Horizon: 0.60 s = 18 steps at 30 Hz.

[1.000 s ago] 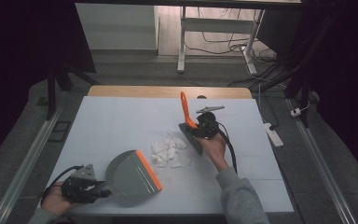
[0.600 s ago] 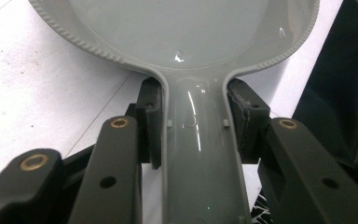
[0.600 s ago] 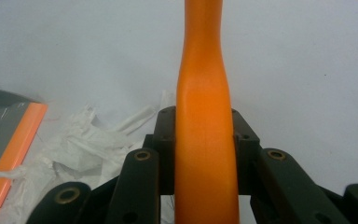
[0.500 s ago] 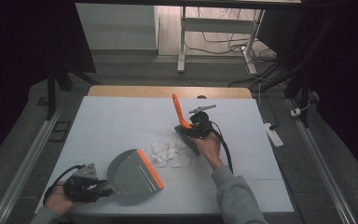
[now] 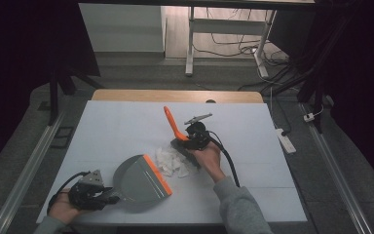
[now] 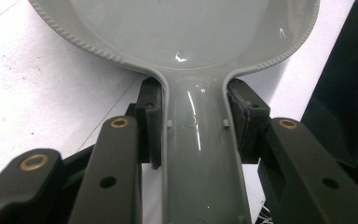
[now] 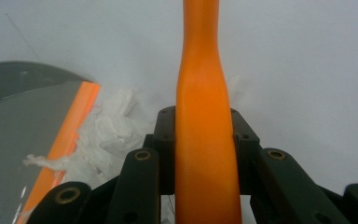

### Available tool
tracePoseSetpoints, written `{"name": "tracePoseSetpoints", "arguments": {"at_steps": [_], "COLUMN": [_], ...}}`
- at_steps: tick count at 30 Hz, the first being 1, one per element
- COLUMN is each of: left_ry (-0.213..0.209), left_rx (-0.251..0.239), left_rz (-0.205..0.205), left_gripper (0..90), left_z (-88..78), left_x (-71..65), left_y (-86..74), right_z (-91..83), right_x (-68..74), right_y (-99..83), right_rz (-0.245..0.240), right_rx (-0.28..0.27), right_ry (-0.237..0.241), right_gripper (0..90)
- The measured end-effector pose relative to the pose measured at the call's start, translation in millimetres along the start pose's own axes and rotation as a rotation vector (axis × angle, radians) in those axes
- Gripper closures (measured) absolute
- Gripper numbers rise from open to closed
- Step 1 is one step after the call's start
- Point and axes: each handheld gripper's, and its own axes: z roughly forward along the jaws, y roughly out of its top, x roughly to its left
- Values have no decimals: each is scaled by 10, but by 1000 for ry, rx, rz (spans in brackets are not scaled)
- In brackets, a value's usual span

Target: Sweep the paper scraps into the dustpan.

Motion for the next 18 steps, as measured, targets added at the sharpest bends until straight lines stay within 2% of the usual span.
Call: {"name": "tracePoseSetpoints", "arguments": {"at_steps": [10, 18], "left_ry": [0, 1], "left_rx": [0, 0], "left_rz": [-3, -3], "left_gripper": [612, 612], "left_z": [21, 29], "left_x": [-4, -8], "left_y": [10, 19], "right_z": [17, 52], "right_x": [190, 353], "right_y": [-33, -38], "right_rz": [-32, -51], "right_rx": [4, 6], "right_ry": [36, 85], "right_gripper": [707, 707]}}
